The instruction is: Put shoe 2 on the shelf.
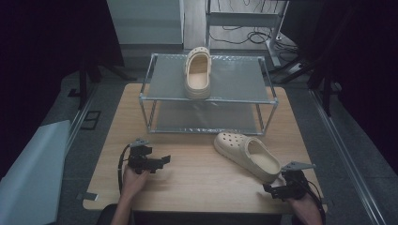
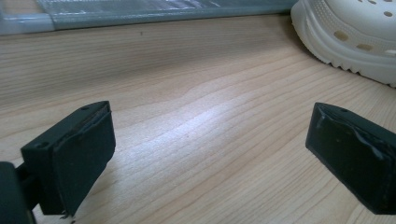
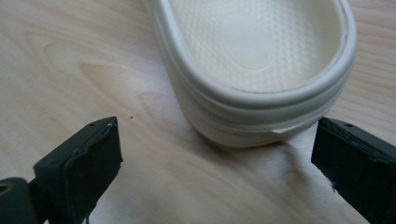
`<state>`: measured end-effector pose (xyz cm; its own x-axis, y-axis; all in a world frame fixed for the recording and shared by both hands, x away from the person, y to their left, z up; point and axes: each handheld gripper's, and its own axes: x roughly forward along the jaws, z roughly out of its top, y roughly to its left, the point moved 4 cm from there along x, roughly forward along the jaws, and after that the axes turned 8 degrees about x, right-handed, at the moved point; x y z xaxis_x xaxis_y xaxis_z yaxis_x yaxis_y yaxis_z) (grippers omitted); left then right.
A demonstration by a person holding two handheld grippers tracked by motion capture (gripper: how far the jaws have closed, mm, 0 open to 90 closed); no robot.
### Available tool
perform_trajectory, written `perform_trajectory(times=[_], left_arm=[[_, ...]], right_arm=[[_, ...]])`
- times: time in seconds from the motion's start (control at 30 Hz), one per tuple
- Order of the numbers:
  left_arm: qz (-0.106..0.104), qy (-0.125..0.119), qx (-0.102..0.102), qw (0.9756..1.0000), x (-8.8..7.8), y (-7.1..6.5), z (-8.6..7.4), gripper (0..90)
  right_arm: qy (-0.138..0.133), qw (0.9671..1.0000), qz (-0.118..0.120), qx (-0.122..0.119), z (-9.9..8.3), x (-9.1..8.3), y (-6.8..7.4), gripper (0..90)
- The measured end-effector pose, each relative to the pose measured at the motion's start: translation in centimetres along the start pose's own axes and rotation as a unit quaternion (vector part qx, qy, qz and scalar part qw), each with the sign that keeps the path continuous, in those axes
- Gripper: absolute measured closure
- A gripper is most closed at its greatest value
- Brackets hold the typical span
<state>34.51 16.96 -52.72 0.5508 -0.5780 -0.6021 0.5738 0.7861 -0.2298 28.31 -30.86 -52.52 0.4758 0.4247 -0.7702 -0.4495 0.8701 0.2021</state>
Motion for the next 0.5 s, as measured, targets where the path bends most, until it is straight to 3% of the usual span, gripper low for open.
perform_trajectory(times=[0.3,0.43,0.5], left_arm=[[-0.004,0.001,-0.001,1.0000,0.0,0.0,-0.1,1.6],[-0.004,-0.001,-0.002,1.0000,0.0,0.1,-0.1,1.6],[-0.005,-0.002,-0.003,1.0000,0.0,0.1,-0.1,1.6]], right_arm=[[0.016,0.9992,0.036,0.002,-0.5,-0.4,1.8,7.0],[0.004,0.9983,0.054,0.024,-0.4,-0.9,0.9,12.6],[-0.006,0.9988,0.040,0.027,-0.1,-1.3,0.5,12.8]])
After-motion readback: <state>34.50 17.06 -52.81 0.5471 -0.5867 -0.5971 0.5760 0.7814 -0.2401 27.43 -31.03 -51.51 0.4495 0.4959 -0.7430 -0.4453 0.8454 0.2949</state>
